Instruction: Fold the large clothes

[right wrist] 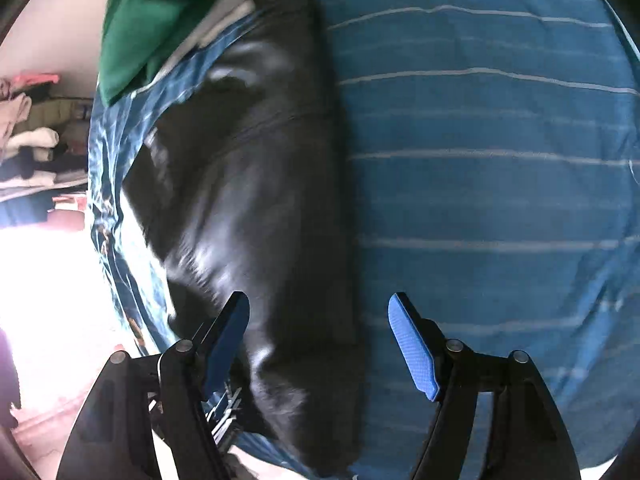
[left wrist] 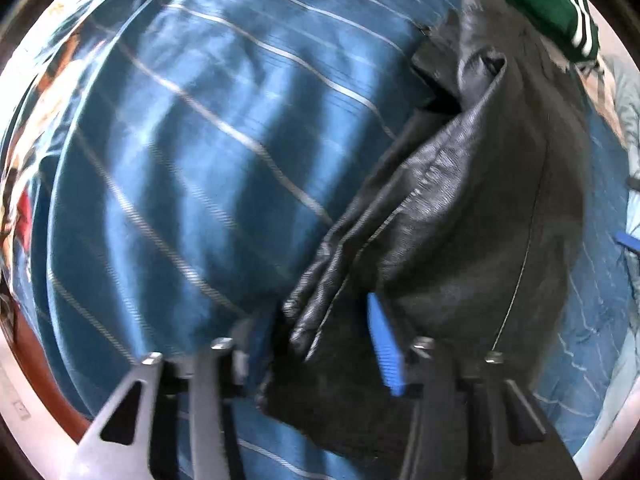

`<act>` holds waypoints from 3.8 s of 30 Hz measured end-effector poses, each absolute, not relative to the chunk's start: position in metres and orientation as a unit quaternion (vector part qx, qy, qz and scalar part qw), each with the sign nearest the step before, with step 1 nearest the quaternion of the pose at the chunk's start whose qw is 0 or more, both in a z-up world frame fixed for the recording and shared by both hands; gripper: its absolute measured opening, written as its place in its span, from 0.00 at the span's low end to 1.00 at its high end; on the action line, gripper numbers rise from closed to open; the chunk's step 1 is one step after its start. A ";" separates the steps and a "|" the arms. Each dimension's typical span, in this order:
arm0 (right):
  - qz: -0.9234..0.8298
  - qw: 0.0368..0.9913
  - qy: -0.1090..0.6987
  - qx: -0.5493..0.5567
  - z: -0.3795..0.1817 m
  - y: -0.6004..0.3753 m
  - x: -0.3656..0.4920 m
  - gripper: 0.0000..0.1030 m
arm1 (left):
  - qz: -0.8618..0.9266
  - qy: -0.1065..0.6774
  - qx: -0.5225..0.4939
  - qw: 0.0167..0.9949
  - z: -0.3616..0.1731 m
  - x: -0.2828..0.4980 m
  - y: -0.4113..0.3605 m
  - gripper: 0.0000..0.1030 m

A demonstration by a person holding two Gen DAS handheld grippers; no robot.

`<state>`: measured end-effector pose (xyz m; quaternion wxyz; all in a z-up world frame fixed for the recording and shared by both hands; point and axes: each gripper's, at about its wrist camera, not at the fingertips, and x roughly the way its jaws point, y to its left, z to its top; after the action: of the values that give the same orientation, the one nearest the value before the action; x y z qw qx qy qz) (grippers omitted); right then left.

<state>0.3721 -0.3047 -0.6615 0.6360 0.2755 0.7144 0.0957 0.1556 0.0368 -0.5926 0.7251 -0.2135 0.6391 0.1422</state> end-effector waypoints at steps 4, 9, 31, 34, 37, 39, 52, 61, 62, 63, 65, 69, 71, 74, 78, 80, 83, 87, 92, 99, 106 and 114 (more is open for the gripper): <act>0.159 0.635 0.700 0.286 -0.700 -0.305 0.421 0.78 | 0.136 0.641 -0.227 0.721 -0.588 0.153 0.047 0.38; 0.207 0.603 0.681 0.360 -0.760 -0.277 0.490 0.83 | 0.159 0.634 -0.278 0.704 -0.571 0.150 0.061 0.38; -0.072 0.541 0.611 0.573 -0.703 -0.439 0.276 0.20 | 0.194 0.598 -0.350 0.694 -0.566 0.170 0.081 0.43; -0.086 0.524 0.678 0.507 -0.710 -0.458 0.257 0.43 | 0.174 0.601 -0.329 0.707 -0.555 0.177 0.085 0.41; -0.071 0.532 0.711 0.455 -0.694 -0.467 0.256 0.55 | 0.155 0.605 -0.313 0.716 -0.542 0.183 0.088 0.40; -0.065 0.556 0.732 0.388 -0.671 -0.465 0.260 0.62 | 0.140 0.611 -0.299 0.720 -0.537 0.189 0.084 0.40; 0.227 0.733 0.639 0.042 -0.612 -0.316 0.456 0.75 | 0.169 0.581 -0.241 0.759 -0.544 0.202 0.052 0.05; 0.220 0.689 0.682 0.104 -0.643 -0.321 0.482 0.13 | 0.174 0.571 -0.264 0.758 -0.551 0.195 0.061 0.05; 0.195 0.692 0.682 0.134 -0.646 -0.331 0.482 0.13 | 0.168 0.572 -0.266 0.758 -0.554 0.197 0.060 0.05; 0.174 0.689 0.687 0.153 -0.653 -0.337 0.482 0.12 | 0.162 0.577 -0.261 0.757 -0.559 0.202 0.059 0.05; 0.141 0.681 0.697 0.178 -0.666 -0.350 0.474 0.12 | 0.155 0.585 -0.265 0.751 -0.567 0.208 0.059 0.06; 0.111 0.660 0.723 0.174 -0.685 -0.342 0.485 0.30 | 0.147 0.601 -0.295 0.728 -0.577 0.214 0.071 0.10; 0.108 0.667 0.716 0.172 -0.665 -0.344 0.485 0.33 | 0.146 0.603 -0.302 0.724 -0.565 0.211 0.074 0.13; 0.110 0.712 0.681 0.131 -0.613 -0.350 0.473 0.49 | 0.146 0.598 -0.279 0.737 -0.537 0.203 0.067 0.17; 0.179 0.731 0.650 0.107 -0.567 -0.328 0.433 0.64 | 0.175 0.567 -0.223 0.773 -0.497 0.187 0.042 0.95; 0.199 0.719 0.660 0.091 -0.573 -0.309 0.418 0.64 | 0.184 0.554 -0.218 0.782 -0.487 0.183 0.033 0.95; 0.198 0.688 0.694 0.077 -0.615 -0.281 0.409 0.28 | 0.191 0.551 -0.203 0.787 -0.487 0.184 0.010 0.95; 0.151 0.669 0.726 0.052 -0.681 -0.261 0.418 0.00 | 0.198 0.566 -0.188 0.778 -0.506 0.195 -0.011 0.95; 0.151 0.623 0.755 0.135 -0.693 -0.280 0.436 0.00 | 0.155 0.581 -0.174 0.780 -0.510 0.220 -0.041 0.95; 0.135 0.660 0.701 0.234 -0.631 -0.382 0.398 0.44 | 0.155 0.625 -0.113 0.757 -0.557 0.273 -0.082 0.95; 0.032 0.682 0.653 0.327 -0.606 -0.513 0.314 0.51 | 0.162 0.648 -0.108 0.736 -0.590 0.291 -0.076 1.00; 0.030 0.631 0.613 0.475 -0.682 -0.571 0.262 0.58 | 0.120 0.625 -0.139 0.759 -0.525 0.253 -0.113 1.00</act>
<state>0.2619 -0.5706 -0.6822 0.6309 0.4749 0.6128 0.0297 0.2526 -0.1128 -0.5253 0.7589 -0.1394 0.6247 0.1200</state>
